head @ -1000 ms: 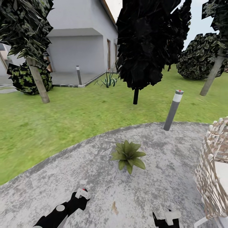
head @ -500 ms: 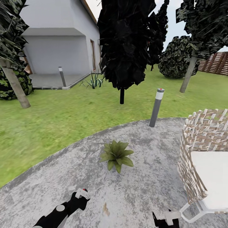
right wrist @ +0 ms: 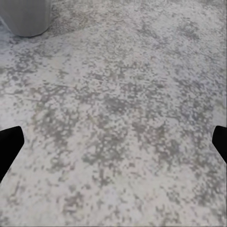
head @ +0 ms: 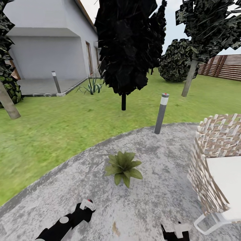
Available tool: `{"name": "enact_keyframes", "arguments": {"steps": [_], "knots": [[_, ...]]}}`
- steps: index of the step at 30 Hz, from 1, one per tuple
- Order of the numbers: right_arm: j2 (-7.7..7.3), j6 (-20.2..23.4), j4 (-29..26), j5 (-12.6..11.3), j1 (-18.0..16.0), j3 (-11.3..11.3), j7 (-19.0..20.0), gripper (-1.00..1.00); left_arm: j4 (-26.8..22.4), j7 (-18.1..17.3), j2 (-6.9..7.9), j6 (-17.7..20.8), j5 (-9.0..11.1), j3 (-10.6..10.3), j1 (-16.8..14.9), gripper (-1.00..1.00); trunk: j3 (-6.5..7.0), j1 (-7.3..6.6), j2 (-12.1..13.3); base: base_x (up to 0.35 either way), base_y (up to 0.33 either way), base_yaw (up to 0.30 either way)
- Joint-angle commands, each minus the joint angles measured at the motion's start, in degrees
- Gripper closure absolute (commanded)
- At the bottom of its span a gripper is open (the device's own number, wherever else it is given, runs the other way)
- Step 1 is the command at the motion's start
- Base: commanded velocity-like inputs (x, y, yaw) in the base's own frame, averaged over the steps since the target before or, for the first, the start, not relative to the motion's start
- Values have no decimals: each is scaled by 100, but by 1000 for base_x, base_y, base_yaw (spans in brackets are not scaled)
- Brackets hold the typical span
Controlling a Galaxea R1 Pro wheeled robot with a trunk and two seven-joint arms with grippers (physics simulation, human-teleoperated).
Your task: Pick up the pesticide atomizer in the garden and spray insectifuge to fully cover both potted plants in the garden.
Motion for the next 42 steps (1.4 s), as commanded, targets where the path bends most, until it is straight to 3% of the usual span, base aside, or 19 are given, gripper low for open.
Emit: {"name": "enact_keyframes", "arguments": {"steps": [1,13,15,17,18,19,20,22,24,29,32,35,36,40,42], "knots": [[0,-18,3,46,-3,-23,-6,-100,5,-9,2,-20,6,-16,-3,100,-5,2,-2,271,211,-2],[12,-14,2,49,-3,-12,2,-100,0,-56,-8,-15,-55,-39,-3,100,-5,2,-2,55,37,-93],[67,-10,-6,60,-3,-1,18,-100,-18,-87,-11,1,-101,-79,-3,100,-5,2,-2,0,0,-16],[83,-5,-24,98,-5,47,38,-100,-22,-430,30,12,-140,-115,-3,100,-5,2,-2,0,0,-3],[85,0,-49,183,-4,142,51,-100,-25,-826,102,28,-198,-127,-15,100,-5,2,-2,0,0,-1],[87,12,-282,624,-8,552,62,-100,-50,-1547,341,53,-493,-128,-62,100,-5,2,-2,0,0,0],[87,20,-496,929,-7,786,67,-100,-56,-1833,455,60,-653,-129,-73,100,-5,2,-2,0,0,0],[81,54,-838,1395,-5,1002,151,-100,-67,-2167,580,71,-921,-131,-88,100,-5,2,-2,0,0,0],[58,309,-1089,1823,-8,1081,805,-100,-84,-2514,665,161,-1472,-122,-108,100,-5,2,-2,0,0,0],[43,739,-1462,2033,-152,1117,2093,-100,-245,-2722,649,533,-2467,-122,-188,100,-5,2,-2,0,0,0],[55,780,-1730,2074,-186,1130,2830,-100,-309,-2990,594,845,-2875,-128,-365,100,-5,2,-2,0,0,0],[73,838,-2049,2351,-313,1128,3766,-100,-323,-3365,559,1109,-3249,-124,-645,100,-5,2,-2,0,0,0],[80,887,-2086,2435,-355,1129,3870,100,-324,-3400,535,1138,-3315,-125,-693,100,-5,2,-2,0,0,0],[102,1025,-2151,2619,-490,1136,4045,100,-347,-3456,354,1428,-3728,-131,-775,100,-5,2,-2,0,0,0],[239,1041,-2153,2766,-529,1202,4067,100,-494,-3492,209,1592,-4112,-126,-783,100,-5,2,-2,0,0,0]]}}
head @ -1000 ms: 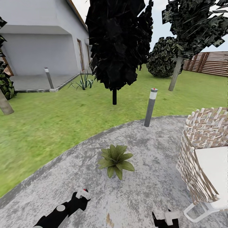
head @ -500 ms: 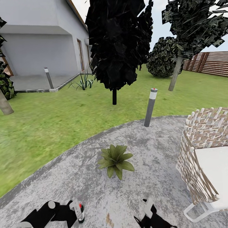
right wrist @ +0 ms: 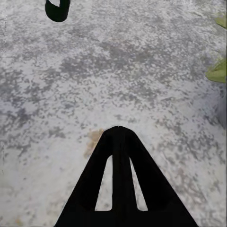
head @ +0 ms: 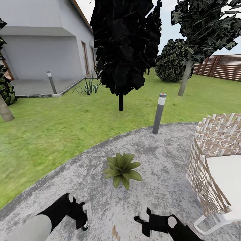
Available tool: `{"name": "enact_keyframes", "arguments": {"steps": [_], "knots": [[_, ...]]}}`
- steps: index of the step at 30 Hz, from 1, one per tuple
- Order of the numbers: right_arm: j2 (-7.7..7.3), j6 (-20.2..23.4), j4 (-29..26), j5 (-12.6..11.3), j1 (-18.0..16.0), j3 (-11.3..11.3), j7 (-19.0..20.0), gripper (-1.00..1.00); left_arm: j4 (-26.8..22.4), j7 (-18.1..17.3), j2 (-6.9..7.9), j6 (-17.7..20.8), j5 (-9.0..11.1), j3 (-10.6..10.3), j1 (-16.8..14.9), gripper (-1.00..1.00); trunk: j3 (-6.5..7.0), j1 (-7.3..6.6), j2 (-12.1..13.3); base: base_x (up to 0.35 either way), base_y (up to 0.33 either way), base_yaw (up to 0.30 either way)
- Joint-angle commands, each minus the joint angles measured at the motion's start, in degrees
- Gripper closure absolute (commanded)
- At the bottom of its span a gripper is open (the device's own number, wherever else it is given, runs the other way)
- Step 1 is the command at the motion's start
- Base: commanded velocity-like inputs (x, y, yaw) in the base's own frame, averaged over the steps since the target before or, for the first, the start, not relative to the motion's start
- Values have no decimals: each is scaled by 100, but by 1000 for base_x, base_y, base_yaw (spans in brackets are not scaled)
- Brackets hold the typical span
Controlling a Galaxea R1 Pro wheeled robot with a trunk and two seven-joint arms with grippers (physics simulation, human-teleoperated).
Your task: Pick up the pesticide atomizer in the garden and spray insectifuge to fully cover both potted plants in the garden.
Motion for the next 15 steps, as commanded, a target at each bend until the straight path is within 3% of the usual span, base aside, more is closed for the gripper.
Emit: {"name": "enact_keyframes", "arguments": {"steps": [1,4,7,11,15], "knots": [[62,-24,-11,176,-8,56,-12,100,-63,-47,-84,76,-119,-17,-1,100,-5,-1,-2,0,0,0],[272,-20,-21,414,-13,100,-10,100,-104,-66,-318,103,-250,-21,-2,100,-5,-1,-2,0,0,0],[496,-4,-24,465,-22,109,-9,100,-111,-64,-466,127,-276,-24,-1,100,-5,-1,-2,0,0,0],[690,118,-32,472,-80,114,-10,100,-113,-54,-517,143,-281,-30,12,100,-5,-1,-2,0,0,0],[716,141,-112,463,-145,110,-9,100,-113,-45,-522,107,-278,-179,29,100,-5,-1,-2,0,0,0]]}}
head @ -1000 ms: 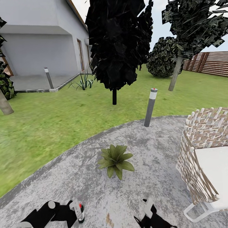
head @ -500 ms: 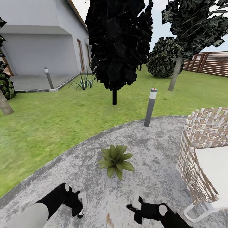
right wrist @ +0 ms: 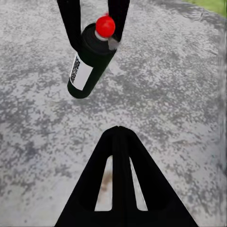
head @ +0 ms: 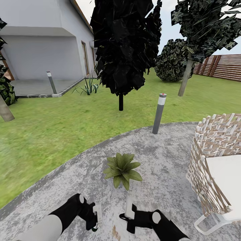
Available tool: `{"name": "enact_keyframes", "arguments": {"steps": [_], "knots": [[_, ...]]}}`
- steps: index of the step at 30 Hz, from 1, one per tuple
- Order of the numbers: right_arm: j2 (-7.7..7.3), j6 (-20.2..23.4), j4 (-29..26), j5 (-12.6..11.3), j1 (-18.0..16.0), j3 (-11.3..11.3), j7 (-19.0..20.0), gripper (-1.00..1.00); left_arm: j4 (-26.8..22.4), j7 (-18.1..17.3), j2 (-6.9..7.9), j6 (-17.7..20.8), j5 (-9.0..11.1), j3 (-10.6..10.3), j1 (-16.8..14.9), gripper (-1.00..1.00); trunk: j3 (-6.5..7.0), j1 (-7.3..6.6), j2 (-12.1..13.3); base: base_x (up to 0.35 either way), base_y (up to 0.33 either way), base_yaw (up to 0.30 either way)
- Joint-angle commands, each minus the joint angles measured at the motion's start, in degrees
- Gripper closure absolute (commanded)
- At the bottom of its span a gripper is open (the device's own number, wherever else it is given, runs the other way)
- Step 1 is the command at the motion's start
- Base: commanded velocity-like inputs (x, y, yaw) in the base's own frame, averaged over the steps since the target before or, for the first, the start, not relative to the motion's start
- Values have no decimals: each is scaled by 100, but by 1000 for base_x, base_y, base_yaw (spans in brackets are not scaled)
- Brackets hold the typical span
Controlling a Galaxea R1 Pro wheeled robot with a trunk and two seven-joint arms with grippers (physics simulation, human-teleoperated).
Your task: Pick up the pesticide atomizer in the garden and spray insectifuge to fully cover both potted plants in the garden.
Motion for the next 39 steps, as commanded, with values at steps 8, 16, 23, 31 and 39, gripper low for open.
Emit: {"name": "enact_keyframes", "arguments": {"steps": [8,16,23,31,39], "knots": [[4,-25,-85,49,-50,-6,-2,100,-16,-24,-39,-159,29,-221,12,100,-5,-1,-2,0,0,0],[19,8,-96,33,-133,-8,-2,100,-24,-8,-252,-223,25,-223,-4,100,-5,-1,-2,0,0,0],[65,11,-129,32,-143,-8,-2,100,-160,-7,-382,-224,32,-207,-5,100,-5,-1,-2,0,0,0],[66,11,-130,32,-143,-7,-2,100,-191,-7,-477,-223,40,-203,-5,100,-5,-1,-2,0,0,0],[66,11,-130,32,-143,-6,-2,100,-190,-8,-600,-224,43,-206,2,100,-5,-1,-2,0,0,0]]}}
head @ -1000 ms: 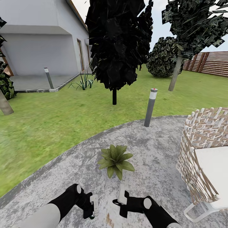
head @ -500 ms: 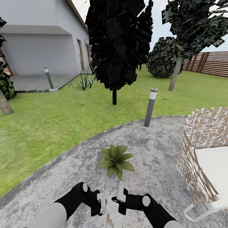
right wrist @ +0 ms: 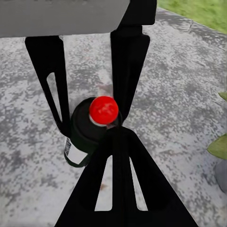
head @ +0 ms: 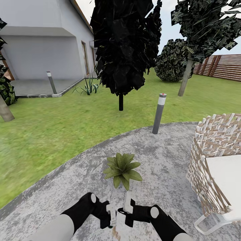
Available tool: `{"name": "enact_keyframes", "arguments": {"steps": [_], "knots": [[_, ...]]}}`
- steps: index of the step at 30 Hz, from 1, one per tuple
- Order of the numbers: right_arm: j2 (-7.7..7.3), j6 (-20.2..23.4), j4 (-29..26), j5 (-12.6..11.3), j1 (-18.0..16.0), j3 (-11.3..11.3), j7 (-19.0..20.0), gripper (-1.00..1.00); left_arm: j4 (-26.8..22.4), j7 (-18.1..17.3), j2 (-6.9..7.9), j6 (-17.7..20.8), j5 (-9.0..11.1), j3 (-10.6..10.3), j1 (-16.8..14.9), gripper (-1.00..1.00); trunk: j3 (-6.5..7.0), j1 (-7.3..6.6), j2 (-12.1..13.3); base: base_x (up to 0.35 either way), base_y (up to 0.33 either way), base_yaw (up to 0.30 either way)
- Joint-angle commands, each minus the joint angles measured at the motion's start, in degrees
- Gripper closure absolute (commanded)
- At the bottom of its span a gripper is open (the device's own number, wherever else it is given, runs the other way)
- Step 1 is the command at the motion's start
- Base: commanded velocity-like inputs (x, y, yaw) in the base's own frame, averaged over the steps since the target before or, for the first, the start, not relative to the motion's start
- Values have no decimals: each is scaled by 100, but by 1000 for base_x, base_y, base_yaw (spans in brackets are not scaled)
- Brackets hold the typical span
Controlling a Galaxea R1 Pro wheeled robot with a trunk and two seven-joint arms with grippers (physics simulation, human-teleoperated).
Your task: Pick up the pesticide atomizer in the garden and spray insectifuge to fully cover both potted plants in the garden.
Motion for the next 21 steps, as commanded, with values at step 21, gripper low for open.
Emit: {"name": "enact_keyframes", "arguments": {"steps": [21], "knots": [[1,-26,-5,61,-1,-4,-11,100,-10,-64,-33,-222,44,9,-17,100,-5,-1,-2,0,0,0]]}}
